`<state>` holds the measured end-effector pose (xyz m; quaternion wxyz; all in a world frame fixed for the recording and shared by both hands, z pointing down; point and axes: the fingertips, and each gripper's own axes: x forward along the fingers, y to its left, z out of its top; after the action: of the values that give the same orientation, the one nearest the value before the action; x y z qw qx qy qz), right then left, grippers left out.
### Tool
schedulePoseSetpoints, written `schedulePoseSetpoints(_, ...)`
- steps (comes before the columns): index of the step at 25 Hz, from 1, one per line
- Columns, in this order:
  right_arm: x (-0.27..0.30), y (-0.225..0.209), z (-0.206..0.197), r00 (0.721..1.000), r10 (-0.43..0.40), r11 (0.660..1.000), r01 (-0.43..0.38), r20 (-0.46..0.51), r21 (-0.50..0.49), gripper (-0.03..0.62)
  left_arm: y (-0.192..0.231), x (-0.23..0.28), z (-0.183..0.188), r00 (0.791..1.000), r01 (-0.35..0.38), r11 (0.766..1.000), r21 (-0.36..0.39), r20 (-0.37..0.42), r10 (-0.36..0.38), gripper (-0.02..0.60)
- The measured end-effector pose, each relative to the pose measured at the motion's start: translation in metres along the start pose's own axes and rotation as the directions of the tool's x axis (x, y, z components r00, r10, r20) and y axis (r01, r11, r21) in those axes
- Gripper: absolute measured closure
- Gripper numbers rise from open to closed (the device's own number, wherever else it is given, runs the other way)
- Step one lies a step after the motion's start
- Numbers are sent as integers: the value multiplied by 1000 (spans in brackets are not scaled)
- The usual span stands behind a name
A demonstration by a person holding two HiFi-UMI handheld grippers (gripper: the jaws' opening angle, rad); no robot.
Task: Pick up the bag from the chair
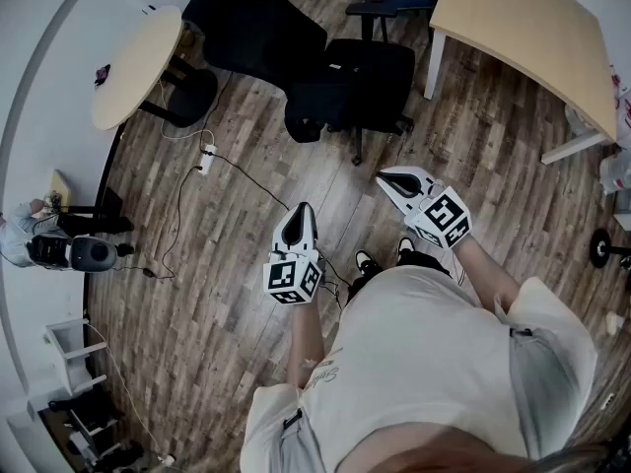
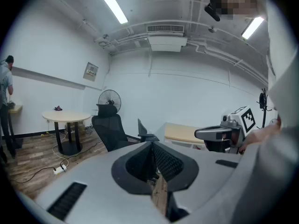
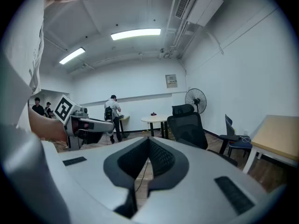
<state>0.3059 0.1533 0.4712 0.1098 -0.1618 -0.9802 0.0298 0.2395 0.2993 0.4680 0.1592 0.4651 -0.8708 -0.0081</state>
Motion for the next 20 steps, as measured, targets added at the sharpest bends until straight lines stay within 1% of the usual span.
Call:
schedulePoseSetpoints(5,13,0,-2,1000,10,1000,-10,-11,-7,599,15,5,-2,1000,-7,1000,-18,4,7,561)
schedulePoseSetpoints(8,17,4,-2,1000,3,1000,-4,-10,-19,599,17,2,-5,1000,6,1000,-23,7,-6,561)
schedulePoseSetpoints(10,21,8,3,1000,-10,1000,10,7,-25,599,21,-1,-3,1000,18,1000,-18,14,-18,561)
schedulePoseSetpoints(13,32,15,13,999,-32,999,33,35,-38,599,38,-7,-1,999,22,999,-26,26,-21,561)
schedulePoseSetpoints(16,43,18,15,998,-50,998,51,26,-49,599,53,-11,-5,999,27,998,-49,34,-25,561)
schedulePoseSetpoints(20,59,26,9,996,-91,996,91,-8,-20,599,70,-21,-14,998,62,996,-70,21,-61,561)
